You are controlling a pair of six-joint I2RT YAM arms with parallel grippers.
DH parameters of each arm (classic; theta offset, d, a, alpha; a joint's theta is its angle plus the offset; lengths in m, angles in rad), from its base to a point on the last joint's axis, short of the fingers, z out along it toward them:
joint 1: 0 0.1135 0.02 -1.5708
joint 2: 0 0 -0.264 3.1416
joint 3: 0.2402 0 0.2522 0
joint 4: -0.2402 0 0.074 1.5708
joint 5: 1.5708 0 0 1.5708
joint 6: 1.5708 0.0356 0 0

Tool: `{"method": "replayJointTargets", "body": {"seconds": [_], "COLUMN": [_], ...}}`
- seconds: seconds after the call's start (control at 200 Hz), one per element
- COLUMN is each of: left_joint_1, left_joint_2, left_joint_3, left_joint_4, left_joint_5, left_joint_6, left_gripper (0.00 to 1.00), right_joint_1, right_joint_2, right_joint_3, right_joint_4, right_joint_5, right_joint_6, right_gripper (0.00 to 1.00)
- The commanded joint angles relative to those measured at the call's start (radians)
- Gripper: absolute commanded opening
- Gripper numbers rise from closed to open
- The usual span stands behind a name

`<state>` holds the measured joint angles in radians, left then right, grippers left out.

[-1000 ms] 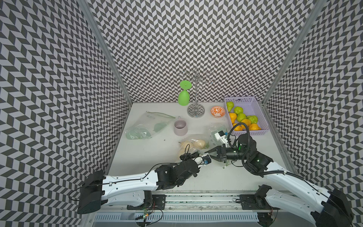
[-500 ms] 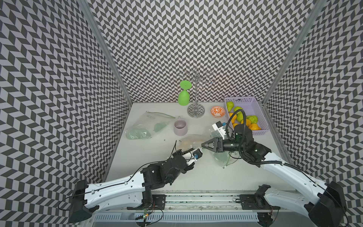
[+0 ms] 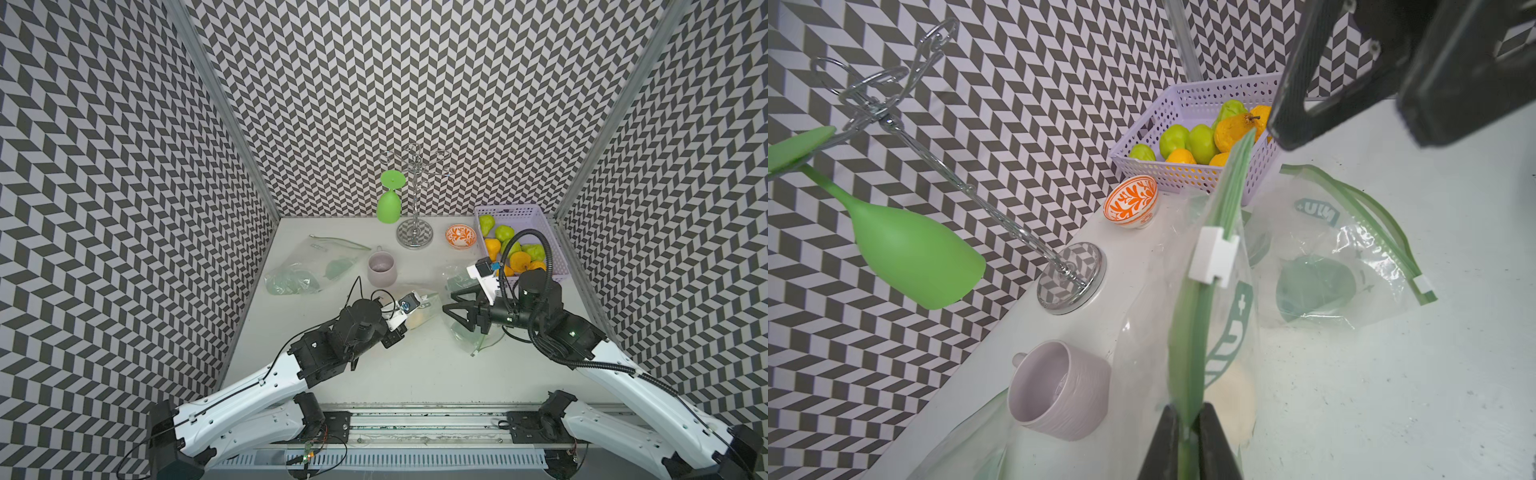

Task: Open the zip-top bag and take out the pear
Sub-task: Pick up the zipper food storage bag at the center of the board.

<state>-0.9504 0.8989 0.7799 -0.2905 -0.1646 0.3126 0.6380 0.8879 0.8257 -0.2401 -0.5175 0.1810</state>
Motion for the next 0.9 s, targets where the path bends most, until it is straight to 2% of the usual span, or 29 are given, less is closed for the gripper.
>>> {"method": "replayJointTargets", "body": {"seconds": [0.0, 0.165, 0.366, 0.536, 0.721, 0.896], "left_joint_1": [0.036, 0.063, 0.077, 0.084, 0.091, 0.096], "left_joint_2": [0.017, 0.046, 0.064, 0.067, 0.067, 0.063], "left_joint_3": [0.058, 0.089, 0.104, 0.105, 0.107, 0.109], "left_joint_4": [-0.027, -0.058, -0.072, -0.075, -0.075, -0.079], "left_joint_5": [0.142, 0.215, 0.240, 0.244, 0.249, 0.255], "left_joint_6": [-0.019, -0.026, -0.030, -0.033, -0.033, -0.033], "left_gripper": [0.13, 0.13, 0.13, 0.13, 0.13, 0.13], "right_joint_1": [-0.003, -0.001, 0.003, 0.004, 0.005, 0.006], "right_joint_2": [-0.051, -0.027, -0.001, 0.039, 0.062, 0.054], "right_joint_3": [-0.037, -0.047, -0.048, -0.022, -0.030, -0.057], "right_joint_4": [0.105, 0.171, 0.233, 0.205, 0.196, 0.275], "right_joint_5": [0.038, 0.035, 0.078, 0.044, 0.000, -0.024], "right_joint_6": [-0.183, -0.318, -0.496, -0.618, -0.680, -0.672], "right_gripper": [0.60, 0.61, 0.62, 0.62, 0.56, 0.51]}}
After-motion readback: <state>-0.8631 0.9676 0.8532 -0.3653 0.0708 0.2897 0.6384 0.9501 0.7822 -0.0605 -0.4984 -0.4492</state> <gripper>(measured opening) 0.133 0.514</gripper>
